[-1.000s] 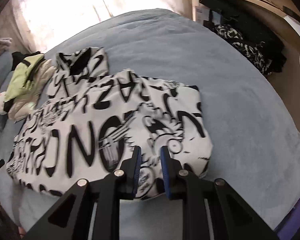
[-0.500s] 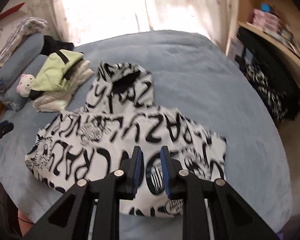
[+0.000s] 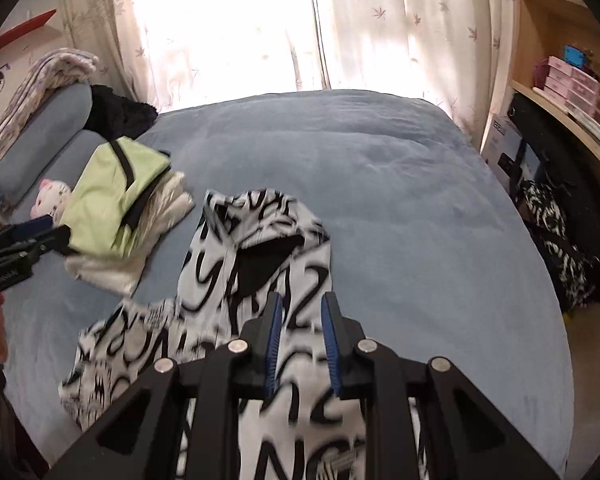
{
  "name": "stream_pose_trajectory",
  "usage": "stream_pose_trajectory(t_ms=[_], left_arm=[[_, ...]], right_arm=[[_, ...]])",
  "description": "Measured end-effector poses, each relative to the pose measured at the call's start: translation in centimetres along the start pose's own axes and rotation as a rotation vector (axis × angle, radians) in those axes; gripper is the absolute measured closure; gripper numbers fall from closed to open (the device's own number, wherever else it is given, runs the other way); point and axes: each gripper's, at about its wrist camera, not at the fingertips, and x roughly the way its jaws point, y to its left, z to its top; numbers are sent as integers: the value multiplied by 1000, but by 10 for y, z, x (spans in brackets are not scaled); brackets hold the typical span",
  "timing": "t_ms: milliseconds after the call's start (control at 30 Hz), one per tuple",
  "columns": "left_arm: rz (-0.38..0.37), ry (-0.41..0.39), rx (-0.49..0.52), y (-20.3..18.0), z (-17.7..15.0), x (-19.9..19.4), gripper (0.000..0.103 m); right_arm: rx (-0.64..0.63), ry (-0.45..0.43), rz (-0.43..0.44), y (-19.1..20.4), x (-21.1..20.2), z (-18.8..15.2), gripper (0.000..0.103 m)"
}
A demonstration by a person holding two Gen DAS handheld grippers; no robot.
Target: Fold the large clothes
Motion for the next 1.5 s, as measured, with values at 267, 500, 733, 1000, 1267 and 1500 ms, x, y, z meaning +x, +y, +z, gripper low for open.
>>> stream_pose_trajectory(t_ms=[267, 500, 733, 1000, 1267, 1500], left_arm=[[47, 59, 1, -27, 59, 130, 44], [80, 128, -9, -35, 64, 229, 44], [118, 237, 41, -29, 21, 277, 44], [84, 316, 80, -2, -39, 291, 43], [18, 319, -15, 19, -44, 302, 35], [-10, 301, -32, 35, -47, 309, 31]], right_arm=[[89, 57, 21, -15, 123, 67, 83], [97, 126, 83, -1, 217, 68, 83], [26, 201, 54, 1, 265, 39, 83], [14, 256, 21, -42, 280, -11, 83], [63, 154, 76, -56, 255, 9, 74], [64, 204, 20, -55, 294, 25, 45]])
